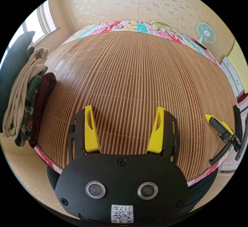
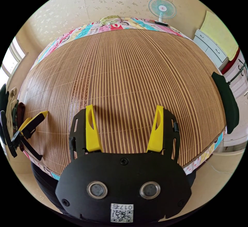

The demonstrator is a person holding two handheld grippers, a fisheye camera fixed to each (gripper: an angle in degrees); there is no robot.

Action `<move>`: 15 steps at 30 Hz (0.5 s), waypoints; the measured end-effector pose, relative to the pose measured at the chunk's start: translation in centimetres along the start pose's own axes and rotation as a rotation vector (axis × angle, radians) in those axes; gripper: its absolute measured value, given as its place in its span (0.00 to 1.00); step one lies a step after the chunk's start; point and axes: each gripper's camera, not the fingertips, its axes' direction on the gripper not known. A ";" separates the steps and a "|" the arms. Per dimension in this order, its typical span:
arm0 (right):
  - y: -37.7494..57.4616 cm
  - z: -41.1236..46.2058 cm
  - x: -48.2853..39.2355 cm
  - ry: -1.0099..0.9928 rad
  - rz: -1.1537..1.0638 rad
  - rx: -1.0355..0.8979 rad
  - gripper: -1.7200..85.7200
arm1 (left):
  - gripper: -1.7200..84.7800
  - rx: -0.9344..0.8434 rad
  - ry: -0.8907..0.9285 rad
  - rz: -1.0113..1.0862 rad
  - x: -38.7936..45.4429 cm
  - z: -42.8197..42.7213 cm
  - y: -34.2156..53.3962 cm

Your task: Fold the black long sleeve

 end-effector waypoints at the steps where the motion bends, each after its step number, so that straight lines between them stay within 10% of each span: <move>1: 0.0 0.0 0.0 0.000 0.000 0.000 0.37 | 0.38 0.000 0.000 0.000 0.0 0.0 0.0; 15: -0.1 -0.1 0.2 0.001 0.002 0.000 0.37 | 0.38 0.000 -0.001 -0.001 0.1 -0.2 0.1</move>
